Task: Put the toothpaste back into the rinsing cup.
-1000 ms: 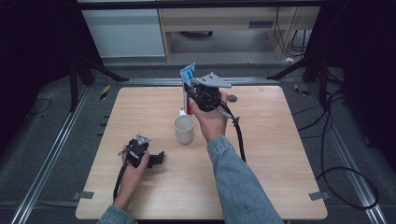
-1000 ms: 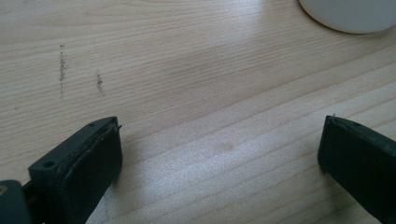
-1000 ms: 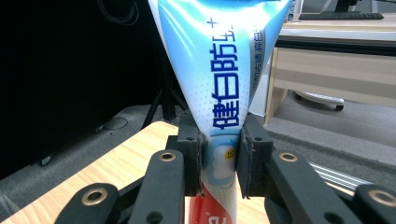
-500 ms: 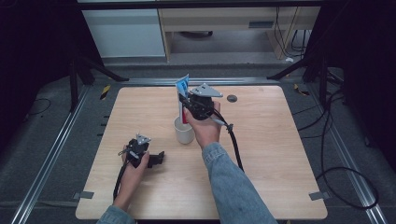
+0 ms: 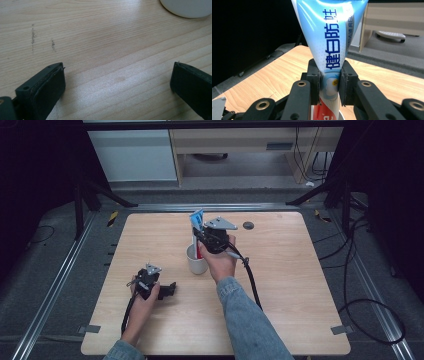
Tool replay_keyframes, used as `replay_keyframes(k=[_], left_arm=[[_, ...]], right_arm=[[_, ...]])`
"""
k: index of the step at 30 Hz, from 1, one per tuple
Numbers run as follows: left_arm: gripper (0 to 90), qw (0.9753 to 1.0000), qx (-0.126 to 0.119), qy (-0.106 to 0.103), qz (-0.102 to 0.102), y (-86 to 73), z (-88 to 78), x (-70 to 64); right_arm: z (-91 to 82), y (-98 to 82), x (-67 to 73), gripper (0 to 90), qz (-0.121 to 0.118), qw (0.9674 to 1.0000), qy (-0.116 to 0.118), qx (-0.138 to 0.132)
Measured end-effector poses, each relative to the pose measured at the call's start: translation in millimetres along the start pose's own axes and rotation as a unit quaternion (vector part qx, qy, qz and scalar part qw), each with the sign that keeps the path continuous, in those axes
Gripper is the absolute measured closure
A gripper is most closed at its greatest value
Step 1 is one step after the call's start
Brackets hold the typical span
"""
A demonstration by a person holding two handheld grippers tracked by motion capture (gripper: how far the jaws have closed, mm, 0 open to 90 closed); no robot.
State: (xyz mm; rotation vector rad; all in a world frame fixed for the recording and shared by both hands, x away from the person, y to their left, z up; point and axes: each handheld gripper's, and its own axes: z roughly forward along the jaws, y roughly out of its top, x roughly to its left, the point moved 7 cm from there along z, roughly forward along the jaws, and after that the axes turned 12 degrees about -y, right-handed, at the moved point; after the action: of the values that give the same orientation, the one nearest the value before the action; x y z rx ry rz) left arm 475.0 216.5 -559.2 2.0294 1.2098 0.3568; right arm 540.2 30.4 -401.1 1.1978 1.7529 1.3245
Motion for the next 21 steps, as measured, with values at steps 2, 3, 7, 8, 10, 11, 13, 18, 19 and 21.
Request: replay_keyframes(k=[2, 3, 7, 8, 10, 11, 13, 18, 19, 21], left_arm=[[0.0, 1.0000, 0.000, 0.000, 0.000, 0.0, 0.0, 0.0], [0.0, 1.0000, 0.000, 0.000, 0.000, 0.0, 0.0, 0.0], [0.0, 1.0000, 0.000, 0.000, 0.000, 0.0, 0.0, 0.0], [0.0, 1.0000, 0.000, 0.000, 0.000, 0.0, 0.0, 0.0], [0.0, 1.0000, 0.000, 0.000, 0.000, 0.0, 0.0, 0.0], [0.0, 1.0000, 0.000, 0.000, 0.000, 0.0, 0.0, 0.1], [0.0, 1.0000, 0.000, 0.000, 0.000, 0.0, 0.0, 0.0], [0.0, 1.0000, 0.000, 0.000, 0.000, 0.0, 0.0, 0.0], [0.0, 1.0000, 0.000, 0.000, 0.000, 0.0, 0.0, 0.0], [0.0, 1.0000, 0.000, 0.000, 0.000, 0.1, 0.1, 0.0]], right_arm=[[1.4, -2.8, -0.9, 73.8, 0.009, 1.0000, 0.002, 0.002], [1.4, -2.8, -0.9, 73.8, 0.009, 1.0000, 0.002, 0.002], [3.4, -8.4, -1.6, 73.8, 0.019, 0.9998, 0.006, 0.010], [4.7, -10.9, -1.7, 73.8, 0.019, 0.9997, 0.006, 0.014], [5.1, -11.7, -1.8, 73.8, 0.020, 0.9997, 0.006, 0.015], [6.1, -14.2, -2.5, 73.8, 0.022, 0.9996, 0.007, 0.017], [7.0, -16.9, -3.2, 73.8, 0.027, 0.9994, 0.008, 0.020], [8.4, -21.7, -4.5, 73.8, 0.037, 0.9989, 0.011, 0.025], [8.4, -21.7, -4.5, 73.8, 0.037, 0.9989, 0.011, 0.025], [8.7, -23.2, -4.3, 73.8, 0.039, 0.9988, 0.012, 0.027]])
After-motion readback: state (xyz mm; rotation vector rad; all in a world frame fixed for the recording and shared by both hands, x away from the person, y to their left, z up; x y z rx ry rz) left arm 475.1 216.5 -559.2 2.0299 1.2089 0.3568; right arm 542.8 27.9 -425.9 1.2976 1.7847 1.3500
